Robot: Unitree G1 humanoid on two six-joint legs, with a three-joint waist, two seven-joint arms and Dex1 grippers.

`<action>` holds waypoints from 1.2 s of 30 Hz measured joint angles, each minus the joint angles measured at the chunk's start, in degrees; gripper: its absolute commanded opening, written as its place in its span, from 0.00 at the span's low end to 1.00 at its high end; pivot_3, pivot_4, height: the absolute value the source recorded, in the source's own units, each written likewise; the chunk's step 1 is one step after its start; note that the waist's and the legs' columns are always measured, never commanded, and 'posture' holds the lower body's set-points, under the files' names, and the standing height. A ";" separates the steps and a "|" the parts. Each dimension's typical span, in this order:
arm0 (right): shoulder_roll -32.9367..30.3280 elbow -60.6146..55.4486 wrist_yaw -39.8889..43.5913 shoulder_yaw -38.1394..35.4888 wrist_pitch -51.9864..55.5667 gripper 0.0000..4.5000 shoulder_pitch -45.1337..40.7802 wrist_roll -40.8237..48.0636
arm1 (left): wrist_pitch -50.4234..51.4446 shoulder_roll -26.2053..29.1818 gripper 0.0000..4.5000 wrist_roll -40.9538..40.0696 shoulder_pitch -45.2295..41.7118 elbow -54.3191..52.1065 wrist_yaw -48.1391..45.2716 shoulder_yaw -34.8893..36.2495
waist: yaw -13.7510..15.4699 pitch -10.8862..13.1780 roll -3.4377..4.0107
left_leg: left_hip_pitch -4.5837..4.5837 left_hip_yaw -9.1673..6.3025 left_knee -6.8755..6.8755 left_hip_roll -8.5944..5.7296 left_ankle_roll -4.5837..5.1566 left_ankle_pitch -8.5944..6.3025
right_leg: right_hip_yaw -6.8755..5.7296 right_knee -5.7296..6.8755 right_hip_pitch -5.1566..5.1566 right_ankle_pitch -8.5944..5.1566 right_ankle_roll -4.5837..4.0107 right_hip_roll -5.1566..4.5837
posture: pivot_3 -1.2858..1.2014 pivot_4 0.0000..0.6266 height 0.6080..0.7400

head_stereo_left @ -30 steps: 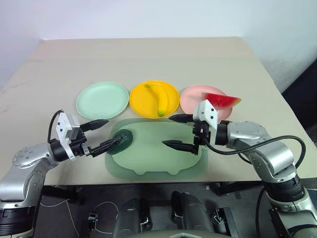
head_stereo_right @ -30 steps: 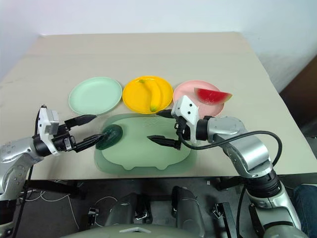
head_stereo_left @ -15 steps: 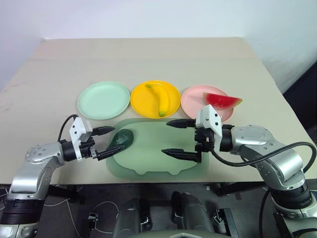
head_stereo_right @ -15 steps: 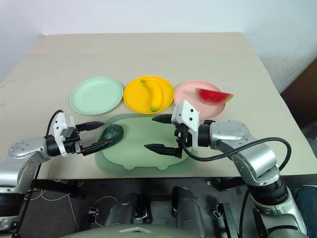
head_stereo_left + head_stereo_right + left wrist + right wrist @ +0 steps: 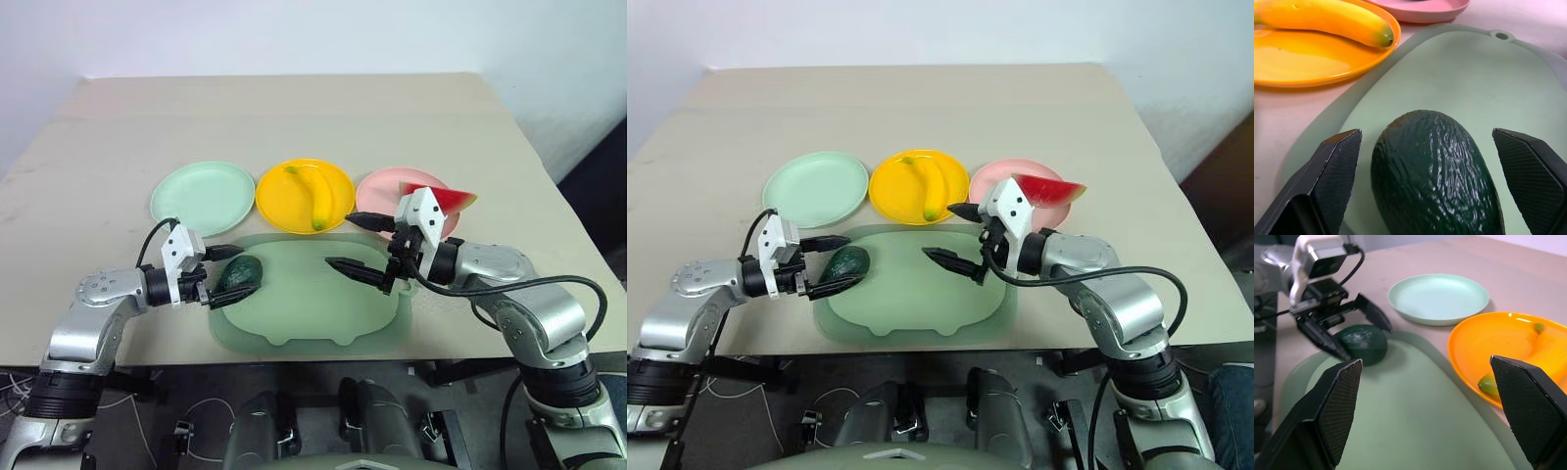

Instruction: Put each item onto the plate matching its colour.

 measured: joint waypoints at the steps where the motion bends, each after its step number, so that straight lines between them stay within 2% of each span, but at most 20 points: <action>1: 0.15 0.15 -0.41 0.02 0.00 0.99 -0.16 -0.11 | 0.02 0.01 1.00 0.08 -0.04 0.00 -0.04 -0.09 | 0.00 0.00 0.00 | 0.00 0.00 0.00 0.00 0.00 0.00 | 0.00 0.00 0.00 0.00 0.00 0.00 | 0.52 0.24 0.67; 2: 0.27 0.32 -0.90 0.03 0.00 0.99 -0.44 -0.43 | 0.08 0.02 1.00 0.21 -0.05 0.00 -0.11 -0.31 | -0.01 0.00 0.00 | 0.00 0.01 0.00 0.00 0.00 0.00 | 0.00 0.00 0.00 0.00 0.00 0.00 | 0.52 0.24 0.67; 4: 0.71 0.90 -1.79 0.06 0.00 1.00 -1.13 -0.92 | 0.10 0.01 0.92 0.65 -0.18 0.03 -0.03 -0.57 | -0.01 0.00 0.00 | 0.00 0.01 0.01 0.00 0.00 0.00 | 0.00 0.01 0.01 0.00 0.00 0.00 | 0.52 0.24 0.67; 8: 1.15 1.46 -2.63 0.12 0.00 1.00 -1.88 -1.13 | -0.03 0.15 0.69 1.62 -1.42 0.54 -0.28 -0.97 | 0.11 0.00 0.00 | 0.00 0.01 0.03 -0.01 0.00 0.00 | 0.00 0.01 0.02 0.00 0.00 -0.01 | 0.52 0.24 0.67; 14: 0.27 1.46 -2.65 0.16 0.00 1.00 -1.94 -2.19 | 0.01 0.19 0.67 1.60 -1.52 0.44 -0.98 -0.90 | 0.00 -0.01 0.00 | 0.02 0.01 0.02 0.00 0.00 0.01 | 0.00 0.03 0.03 0.00 0.01 0.00 | 0.52 0.24 0.67; 17: -0.06 1.46 -2.57 0.16 0.01 1.00 -2.17 -2.30 | 3.91 0.19 0.67 -0.38 -1.90 -0.59 1.22 0.68 | 0.00 -0.01 0.00 | 0.02 0.00 0.04 0.00 0.00 0.01 | 0.00 0.06 0.03 0.01 0.02 0.00 | 0.52 0.24 0.67; 21: -0.21 1.45 -2.11 0.16 0.01 1.00 -2.21 -2.26 | 10.37 0.90 0.67 -4.59 -7.44 -1.14 6.07 6.47 | 0.18 0.00 -0.03 | 0.02 -0.01 0.10 -0.01 0.01 0.02 | 0.00 0.08 0.08 0.03 0.06 0.01 | 0.52 0.24 0.67; 24: -0.18 1.47 -1.95 0.17 -0.03 1.00 -2.20 -2.33 | 11.38 1.06 0.67 -5.28 -12.68 -0.03 9.83 9.62 | 0.22 0.00 -0.02 | 0.05 0.00 0.10 -0.02 0.01 0.02 | 0.00 0.09 0.12 0.09 0.17 0.02 | 0.52 0.24 0.67; 28: 0.05 2.63 -1.81 0.48 -0.35 1.00 -2.35 -3.19 | 8.39 -1.49 0.67 -1.12 -17.49 5.93 16.18 9.04 | 0.23 -0.02 -0.04 | 0.08 0.01 0.12 -0.02 0.01 0.03 | -0.01 0.13 0.16 0.11 0.20 0.06 | 0.52 0.24 0.67; 32: 0.63 5.72 -2.16 0.42 -2.56 1.00 -3.22 -4.57 | 3.03 -5.26 0.67 6.40 -21.64 14.72 24.47 6.52 | 0.25 -0.02 -0.05 | 0.08 0.03 0.13 -0.03 0.02 0.04 | -0.01 0.16 0.17 0.12 0.22 0.07 | 0.52 0.24 0.67; 36: 0.59 7.12 -1.92 -0.09 -3.87 1.00 -3.42 -4.98 | 2.22 -7.81 0.67 10.84 -23.45 20.16 30.77 5.85 | 0.08 -0.03 -0.06 | 0.08 0.03 0.14 -0.03 0.05 0.06 | -0.01 0.24 0.14 0.13 0.27 0.09 | 0.52 0.24 0.67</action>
